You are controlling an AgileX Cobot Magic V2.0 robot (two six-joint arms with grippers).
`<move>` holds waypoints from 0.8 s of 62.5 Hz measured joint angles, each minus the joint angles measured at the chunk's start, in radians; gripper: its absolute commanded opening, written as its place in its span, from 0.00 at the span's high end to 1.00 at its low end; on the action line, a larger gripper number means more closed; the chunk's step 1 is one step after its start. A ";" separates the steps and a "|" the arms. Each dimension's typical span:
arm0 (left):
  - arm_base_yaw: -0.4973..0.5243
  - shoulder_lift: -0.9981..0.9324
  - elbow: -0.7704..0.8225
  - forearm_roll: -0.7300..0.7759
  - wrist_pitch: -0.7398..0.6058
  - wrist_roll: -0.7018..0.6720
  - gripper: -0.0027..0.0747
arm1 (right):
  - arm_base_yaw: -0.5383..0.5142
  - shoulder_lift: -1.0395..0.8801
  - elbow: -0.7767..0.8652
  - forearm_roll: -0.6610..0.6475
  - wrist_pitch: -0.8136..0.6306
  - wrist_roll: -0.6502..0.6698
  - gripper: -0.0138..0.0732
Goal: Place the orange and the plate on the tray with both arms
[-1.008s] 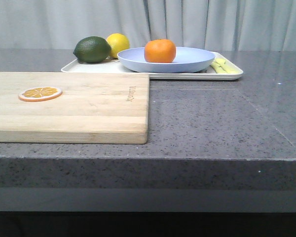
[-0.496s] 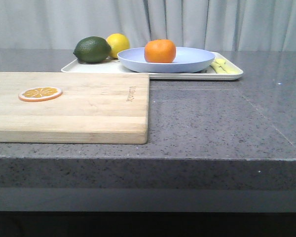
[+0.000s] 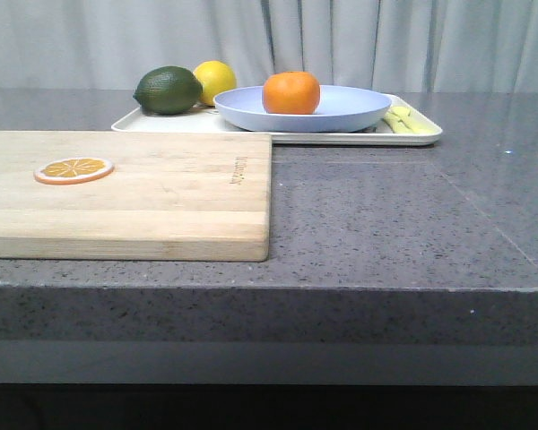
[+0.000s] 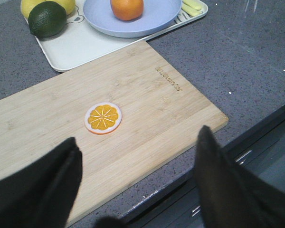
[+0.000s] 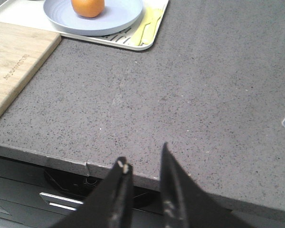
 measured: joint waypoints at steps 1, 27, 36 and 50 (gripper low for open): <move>0.000 0.000 0.000 0.000 0.000 0.000 0.68 | 0.000 0.000 0.000 0.000 0.000 0.000 0.80; 0.000 0.000 0.000 0.000 0.000 0.000 0.99 | 0.000 0.000 0.006 0.000 0.000 0.000 0.92; 0.000 0.000 0.000 0.000 0.000 0.000 0.99 | 0.000 0.000 0.006 0.000 0.000 0.000 0.92; 0.002 -0.004 0.019 0.000 -0.022 0.000 0.99 | 0.000 0.000 0.006 0.000 0.000 0.000 0.92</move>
